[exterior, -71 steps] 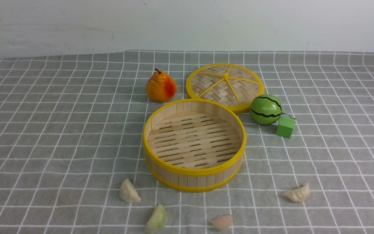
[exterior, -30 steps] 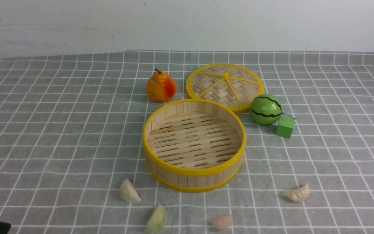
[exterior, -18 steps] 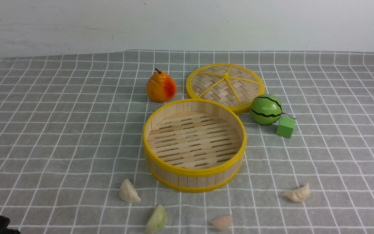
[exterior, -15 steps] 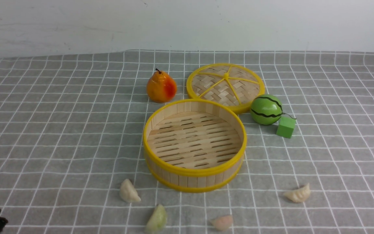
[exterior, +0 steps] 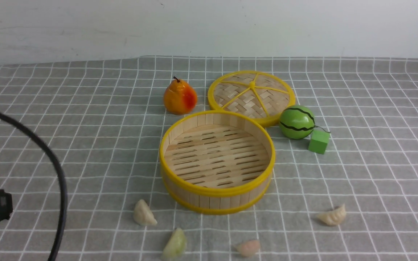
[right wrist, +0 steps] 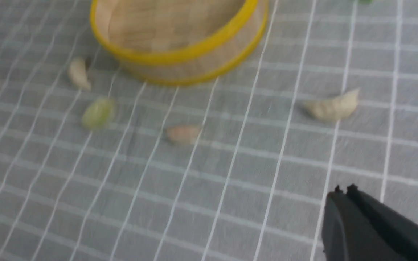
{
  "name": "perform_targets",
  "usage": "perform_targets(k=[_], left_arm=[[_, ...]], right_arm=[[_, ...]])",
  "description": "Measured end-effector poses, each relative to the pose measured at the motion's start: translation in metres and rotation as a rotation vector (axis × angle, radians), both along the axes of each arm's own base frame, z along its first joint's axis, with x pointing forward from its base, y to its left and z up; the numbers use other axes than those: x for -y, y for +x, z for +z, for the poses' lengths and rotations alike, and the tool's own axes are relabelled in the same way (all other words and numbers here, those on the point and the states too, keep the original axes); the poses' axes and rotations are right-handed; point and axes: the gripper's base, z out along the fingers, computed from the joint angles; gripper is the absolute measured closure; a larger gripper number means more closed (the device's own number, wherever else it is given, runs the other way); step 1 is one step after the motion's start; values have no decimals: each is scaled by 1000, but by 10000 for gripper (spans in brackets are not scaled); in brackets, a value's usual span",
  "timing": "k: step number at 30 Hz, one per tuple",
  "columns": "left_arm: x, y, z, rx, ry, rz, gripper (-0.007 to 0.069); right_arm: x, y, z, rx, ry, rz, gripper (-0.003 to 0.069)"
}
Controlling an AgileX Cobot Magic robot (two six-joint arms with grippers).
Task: Put the dumplings into the steamer on the table with the grey tablecloth.
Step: 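Reach for and grasp a dumpling on the table with the left gripper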
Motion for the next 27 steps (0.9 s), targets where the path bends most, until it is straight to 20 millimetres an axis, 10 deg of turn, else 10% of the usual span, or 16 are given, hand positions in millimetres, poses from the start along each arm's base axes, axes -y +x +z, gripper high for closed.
perform_targets(k=[8, 20, 27], left_arm=[[31, 62, -13, -287, 223, -139, 589], [102, 158, -80, -519, 215, -92, 45], [117, 196, -138, -563, 139, 90, 6]], right_arm=[[-32, 18, -19, -164, -89, 304, 670], [-47, 16, -21, -109, -156, 408, 662], [-47, 16, -21, -112, -160, 410, 661]])
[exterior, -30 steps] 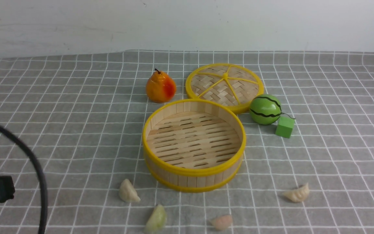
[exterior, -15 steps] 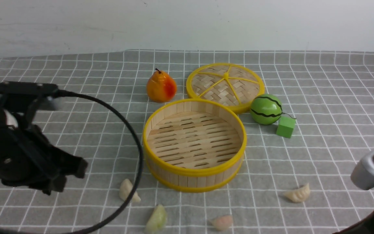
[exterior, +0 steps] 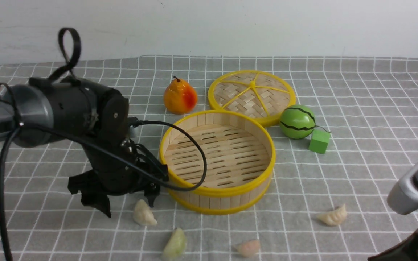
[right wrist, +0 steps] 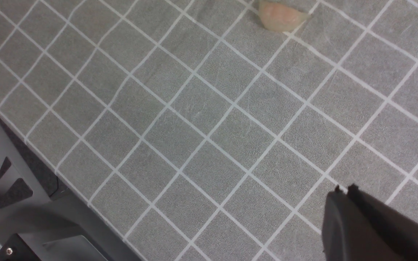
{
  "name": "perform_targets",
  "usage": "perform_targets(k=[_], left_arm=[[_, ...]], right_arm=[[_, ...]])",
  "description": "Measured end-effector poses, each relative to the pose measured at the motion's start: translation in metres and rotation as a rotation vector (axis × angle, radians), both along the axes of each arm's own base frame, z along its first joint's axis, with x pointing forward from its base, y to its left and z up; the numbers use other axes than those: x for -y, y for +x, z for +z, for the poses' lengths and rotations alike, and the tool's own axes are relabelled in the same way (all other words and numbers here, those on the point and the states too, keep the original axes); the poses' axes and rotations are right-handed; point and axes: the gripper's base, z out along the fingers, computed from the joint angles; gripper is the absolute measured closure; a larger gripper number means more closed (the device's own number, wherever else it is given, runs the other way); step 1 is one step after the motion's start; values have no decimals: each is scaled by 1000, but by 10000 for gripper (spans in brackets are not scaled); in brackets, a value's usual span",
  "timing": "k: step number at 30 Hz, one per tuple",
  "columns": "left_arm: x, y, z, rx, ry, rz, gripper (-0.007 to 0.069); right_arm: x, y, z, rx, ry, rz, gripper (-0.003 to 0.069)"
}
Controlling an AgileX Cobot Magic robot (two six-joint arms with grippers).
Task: Put the dumplings into the steamer on the table with the grey tablecloth.
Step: 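Reach for and grasp a dumpling on the table with the left gripper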
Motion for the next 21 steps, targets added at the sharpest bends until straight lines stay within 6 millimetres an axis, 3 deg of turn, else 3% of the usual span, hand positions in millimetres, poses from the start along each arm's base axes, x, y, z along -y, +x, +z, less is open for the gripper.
perform_targets(k=[3, 7, 12, 17, 21], left_arm=[[2, 5, -13, 0, -12, 42, 37], [4, 9, -25, -16, -9, 60, 143], [3, 8, -25, -38, 8, 18, 364], [8, 7, -19, -76, -3, -69, 358], [9, 8, 10, -54, 3, -161, 358]], right_arm=[[0, -1, 0, -6, -2, 3, 661], [0, -1, 0, -8, -3, 5, 661], [0, 0, 0, -4, -1, 2, 659], [0, 1, 1, 15, 4, -8, 655], [0, 2, 1, 15, 10, -10, 650]])
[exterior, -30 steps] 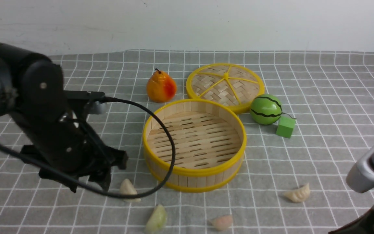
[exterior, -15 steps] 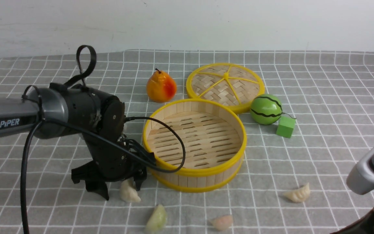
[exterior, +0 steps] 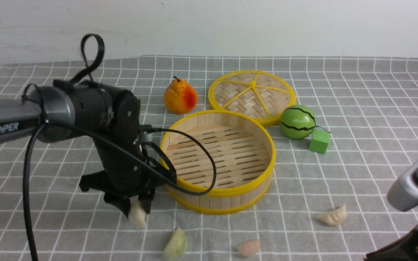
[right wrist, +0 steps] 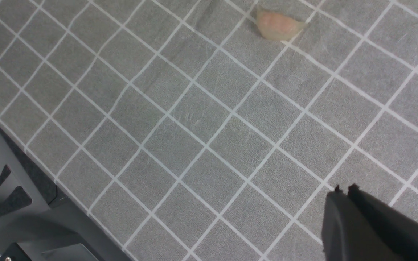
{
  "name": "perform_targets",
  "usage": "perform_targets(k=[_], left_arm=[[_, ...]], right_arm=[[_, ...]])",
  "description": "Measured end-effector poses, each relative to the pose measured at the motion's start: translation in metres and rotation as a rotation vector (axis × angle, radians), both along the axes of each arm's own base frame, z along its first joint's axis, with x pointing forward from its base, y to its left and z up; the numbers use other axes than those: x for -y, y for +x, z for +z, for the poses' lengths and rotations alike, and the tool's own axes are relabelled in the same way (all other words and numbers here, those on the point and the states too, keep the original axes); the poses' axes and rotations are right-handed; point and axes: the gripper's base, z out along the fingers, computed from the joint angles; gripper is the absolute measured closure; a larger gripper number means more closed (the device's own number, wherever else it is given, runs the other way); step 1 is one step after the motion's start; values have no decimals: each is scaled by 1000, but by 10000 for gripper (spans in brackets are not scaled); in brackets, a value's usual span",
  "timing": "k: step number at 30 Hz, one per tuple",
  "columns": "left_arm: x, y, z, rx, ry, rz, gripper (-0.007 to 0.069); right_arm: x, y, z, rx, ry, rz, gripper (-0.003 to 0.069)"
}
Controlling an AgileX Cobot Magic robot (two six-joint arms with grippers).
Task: Put the dumplings into the steamer on the table with the grey tablecloth.
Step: 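Reach for and grasp a dumpling on the table with the left gripper, then place the dumpling into the bamboo steamer basket with the left gripper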
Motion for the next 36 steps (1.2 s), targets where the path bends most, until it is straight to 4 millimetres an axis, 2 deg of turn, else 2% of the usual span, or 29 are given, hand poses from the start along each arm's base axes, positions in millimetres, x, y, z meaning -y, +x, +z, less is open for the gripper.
perform_targets(k=[2, 3, 4, 6, 9, 12, 15, 16, 17, 22, 26, 31, 34, 36], left_arm=[[1, 3, 24, 46, -16, -27, 358], [3, 6, 44, 85, -37, -46, 358], [4, 7, 49, 95, -45, -50, 358], [10, 14, 77, 156, -91, -76, 358], [24, 27, 105, 231, -128, -126, 358], [45, 38, 114, 270, -138, -183, 358], [69, 56, 105, 290, -130, -231, 358], [78, 66, 94, 288, -126, -243, 358], [80, 69, 91, 286, -124, -245, 358], [92, 99, 40, 245, -67, -240, 358], [94, 108, 10, 214, -27, -243, 358], [94, 110, 2, 216, -11, -246, 340], [93, 110, 7, 221, -9, -246, 263], [91, 106, 19, 226, -10, -244, 188]], right_arm=[[0, 0, 0, 1, 0, 0, 648], [0, 0, 0, 3, 0, -1, 648], [0, 0, 0, 5, 0, -2, 648], [0, 1, 1, 14, 3, -7, 647], [0, 2, 1, 20, 4, -11, 645], [0, 2, 1, 21, 5, -11, 642], [0, 2, 1, 21, 5, -11, 638], [0, 2, 1, 21, 5, -11, 638], [0, 2, 1, 21, 5, -11, 638], [0, 1, 0, 11, 2, -6, 636], [0, 0, 0, -3, -2, 2, 631], [0, 0, 0, -2, -2, 2, 627], [0, 0, 0, -2, -2, 2, 627], [0, 0, 0, -3, -1, 2, 626]])
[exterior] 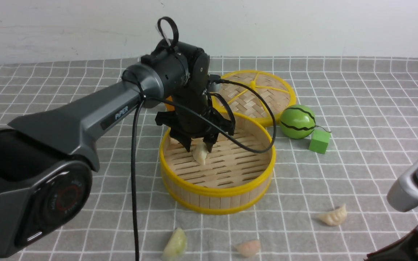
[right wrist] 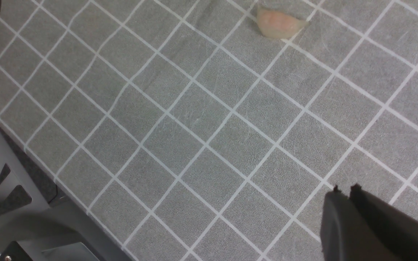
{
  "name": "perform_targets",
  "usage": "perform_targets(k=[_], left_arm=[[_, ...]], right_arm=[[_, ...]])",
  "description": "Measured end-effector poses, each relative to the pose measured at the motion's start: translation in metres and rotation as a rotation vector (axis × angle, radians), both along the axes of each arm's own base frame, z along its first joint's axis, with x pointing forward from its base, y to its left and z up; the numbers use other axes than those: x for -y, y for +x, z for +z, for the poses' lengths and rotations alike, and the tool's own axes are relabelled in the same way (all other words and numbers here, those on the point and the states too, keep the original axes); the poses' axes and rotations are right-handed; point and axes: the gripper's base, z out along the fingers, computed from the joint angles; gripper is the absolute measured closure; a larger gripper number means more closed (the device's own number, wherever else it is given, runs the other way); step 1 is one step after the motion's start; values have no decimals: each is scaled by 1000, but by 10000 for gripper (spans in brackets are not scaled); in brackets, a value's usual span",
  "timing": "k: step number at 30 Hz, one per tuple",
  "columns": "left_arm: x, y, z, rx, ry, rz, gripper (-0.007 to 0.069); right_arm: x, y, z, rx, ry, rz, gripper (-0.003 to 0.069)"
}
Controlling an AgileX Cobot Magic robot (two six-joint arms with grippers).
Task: Put the dumplings into the steamer on the table with the grey tablecloth.
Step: 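Place the dumpling into the bamboo steamer basket with the left gripper, then reach for and grasp a dumpling on the table with the left gripper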
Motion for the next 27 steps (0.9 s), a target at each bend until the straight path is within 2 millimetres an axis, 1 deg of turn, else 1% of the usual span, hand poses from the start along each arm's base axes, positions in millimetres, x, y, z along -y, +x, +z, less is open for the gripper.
perform_targets(k=[1, 2, 3, 4, 5, 6, 7, 9, 10, 12, 13, 16, 18, 19, 22, 24, 27], left_arm=[[-2, -4, 13, 10, -5, 1, 148], [-4, -7, 24, 18, -9, 1, 125], [-6, -11, 38, 29, -15, 1, 100], [-10, -19, 58, 42, -22, 1, 78], [-10, -19, 58, 38, -19, 0, 75], [-16, -30, 85, 65, -32, -2, 59], [-18, -33, 93, 75, -35, -6, 57], [-29, -55, 137, 145, -74, -17, 48], [-30, -56, 140, 148, -76, -17, 48], [-39, -78, 163, 165, -105, -28, 47], [-45, -89, 170, 166, -110, -36, 47], [-57, -113, 174, 140, -99, -44, 47], [-66, -131, 164, 89, -72, -49, 47], [-68, -136, 159, 72, -64, -51, 47], [-69, -158, 127, -24, -4, -83, 47], [-62, -170, 102, -71, 27, -132, 47], [-46, -186, 62, -114, 62, -219, 47]], right_arm=[[0, 0, 0, 0, 0, 0, 626], [0, 0, 0, 0, 0, 0, 626], [0, 0, 0, 1, 0, 0, 624], [0, 0, 0, 1, 0, 0, 622], [0, 0, 0, 1, 0, 0, 621], [0, 0, 0, 4, 1, -2, 619], [0, 0, 0, 4, 1, -2, 618], [0, 1, 0, 11, 3, -6, 618], [0, 1, 1, 11, 3, -6, 618], [0, 2, 1, 18, 8, -11, 617], [0, 2, 1, 19, 12, -12, 616], [-1, 2, 1, 20, 16, -14, 616], [-1, 2, 2, 16, 26, -15, 616], [-2, 2, 2, 14, 30, -16, 616], [-3, 2, 2, 10, 45, -19, 616], [-3, 2, 3, 8, 51, -19, 616], [-3, 2, 3, 9, 56, -21, 616]])
